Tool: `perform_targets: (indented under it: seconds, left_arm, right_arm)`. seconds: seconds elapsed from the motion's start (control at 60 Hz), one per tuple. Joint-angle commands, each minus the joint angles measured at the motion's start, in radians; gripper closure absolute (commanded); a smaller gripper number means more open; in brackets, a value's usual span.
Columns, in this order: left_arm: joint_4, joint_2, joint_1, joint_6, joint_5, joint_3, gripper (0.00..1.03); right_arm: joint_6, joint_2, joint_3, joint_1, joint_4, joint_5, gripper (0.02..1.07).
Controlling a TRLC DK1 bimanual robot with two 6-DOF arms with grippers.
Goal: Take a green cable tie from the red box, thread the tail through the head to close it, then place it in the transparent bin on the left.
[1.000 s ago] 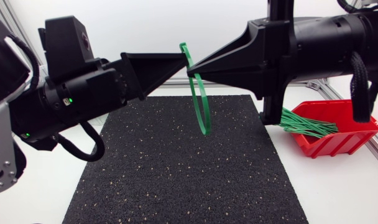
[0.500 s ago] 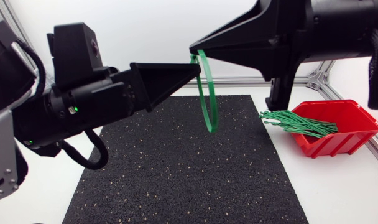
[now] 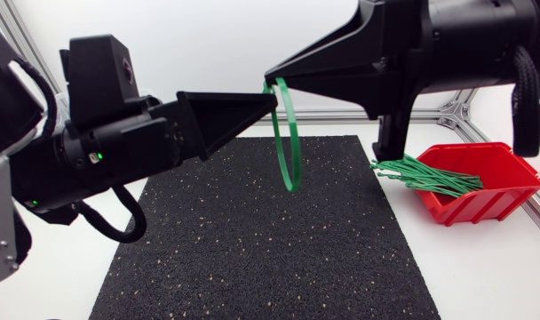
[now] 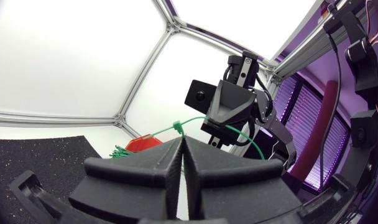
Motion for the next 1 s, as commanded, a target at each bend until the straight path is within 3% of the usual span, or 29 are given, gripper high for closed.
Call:
perform_targets:
  seconds: [0.0, 0.583, 0.7, 0.8, 0.867, 0.933, 0.983]
  left_arm:
    - [0.03, -0.042, -0.001, 0.007, 0.03, 0.002, 1.0]
    - [0.017, -0.044, 0.016, 0.007, 0.033, 0.022, 1.0]
    - [0.01, -0.021, 0.035, 0.016, 0.051, 0.025, 1.0]
    - [0.012, 0.001, 0.068, 0.025, 0.08, 0.029, 1.0]
    - [0.012, 0.024, 0.085, 0.039, 0.109, 0.034, 1.0]
    - [0.015, 0.039, 0.097, 0.061, 0.117, 0.034, 1.0]
    - [0.015, 0.048, 0.104, 0.076, 0.122, 0.034, 1.0]
  right_arm:
    - [0.018, 0.041, -0.036, -0.013, -0.009, 0.032, 1.01]
    - [-0.01, 0.075, -0.036, 0.013, -0.009, 0.029, 1.01]
    - [-0.01, 0.052, -0.03, 0.013, -0.016, 0.001, 0.89]
    - [-0.01, 0.044, -0.015, 0.01, -0.041, -0.046, 0.69]
    - [-0.01, 0.032, -0.015, 0.008, -0.042, -0.048, 0.67]
    - [-0.01, 0.025, -0.015, 0.01, -0.045, -0.069, 0.52]
    - [-0.01, 0.018, -0.013, 0.008, -0.049, -0.075, 0.48]
